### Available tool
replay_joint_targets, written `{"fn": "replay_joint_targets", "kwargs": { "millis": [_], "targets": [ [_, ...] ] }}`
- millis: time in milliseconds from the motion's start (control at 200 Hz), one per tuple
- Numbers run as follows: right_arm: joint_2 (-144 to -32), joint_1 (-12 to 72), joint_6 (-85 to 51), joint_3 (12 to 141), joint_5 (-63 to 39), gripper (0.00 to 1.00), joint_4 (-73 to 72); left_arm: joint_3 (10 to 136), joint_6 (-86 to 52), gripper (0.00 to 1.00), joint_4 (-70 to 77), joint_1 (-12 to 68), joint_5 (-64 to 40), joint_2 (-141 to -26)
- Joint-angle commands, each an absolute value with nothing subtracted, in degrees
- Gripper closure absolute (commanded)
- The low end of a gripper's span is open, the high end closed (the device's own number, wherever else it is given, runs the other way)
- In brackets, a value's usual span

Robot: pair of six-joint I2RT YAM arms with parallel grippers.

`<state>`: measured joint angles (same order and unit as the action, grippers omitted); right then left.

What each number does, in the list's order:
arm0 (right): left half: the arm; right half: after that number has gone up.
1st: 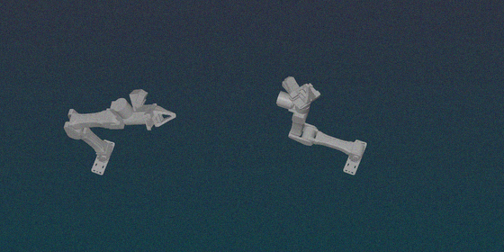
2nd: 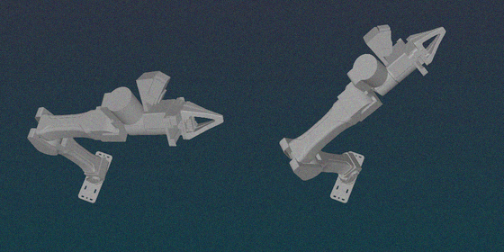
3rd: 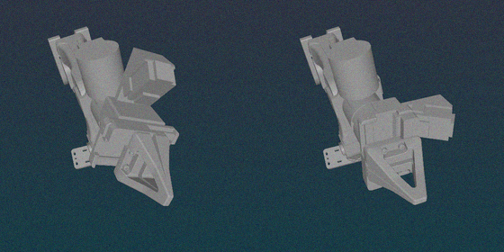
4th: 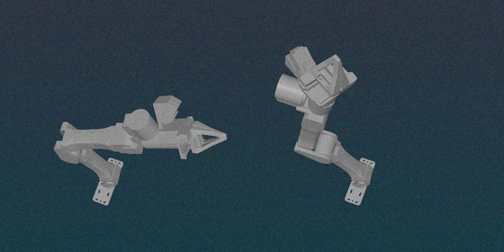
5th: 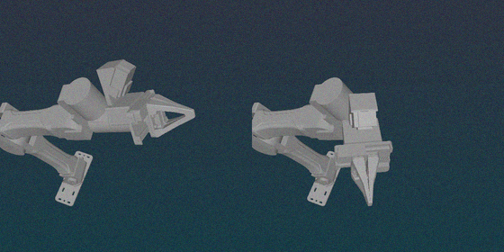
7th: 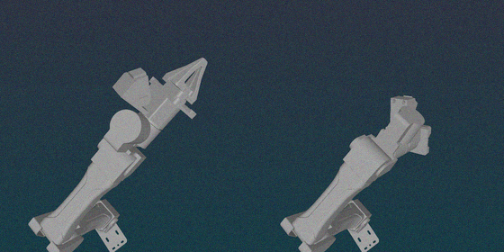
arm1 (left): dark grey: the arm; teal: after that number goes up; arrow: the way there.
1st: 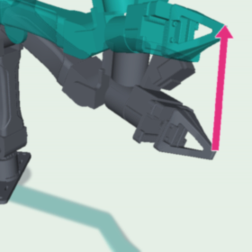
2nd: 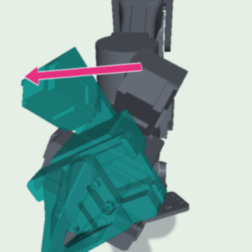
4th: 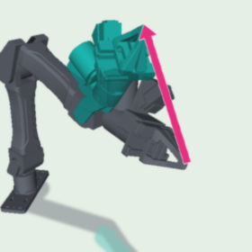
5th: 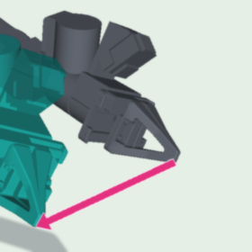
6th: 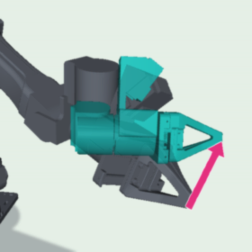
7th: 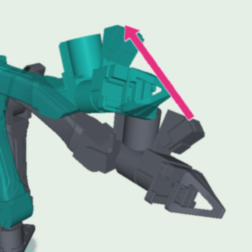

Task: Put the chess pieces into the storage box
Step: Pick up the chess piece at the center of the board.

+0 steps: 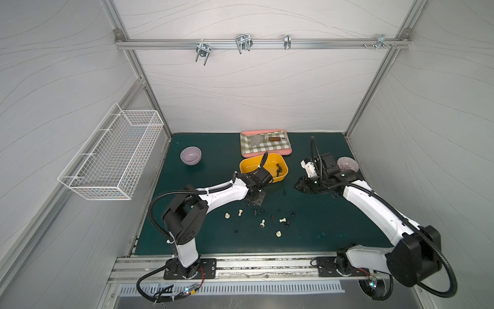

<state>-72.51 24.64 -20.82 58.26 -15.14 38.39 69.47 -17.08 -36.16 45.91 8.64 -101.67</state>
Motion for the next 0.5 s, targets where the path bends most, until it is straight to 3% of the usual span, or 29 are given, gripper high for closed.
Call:
{"fn": "replay_joint_targets", "kwargs": {
  "millis": [0,495],
  "targets": [
    [-71.93,24.35,-21.76,57.93,-15.6,0.72,38.38,72.24,-15.3,0.63,-37.08,45.97,9.76,-102.94],
    [-67.2,24.34,-24.92,51.62,-15.25,0.72,39.41,70.76,-15.86,0.63,-35.02,45.99,6.92,-104.29]
  ]
}}
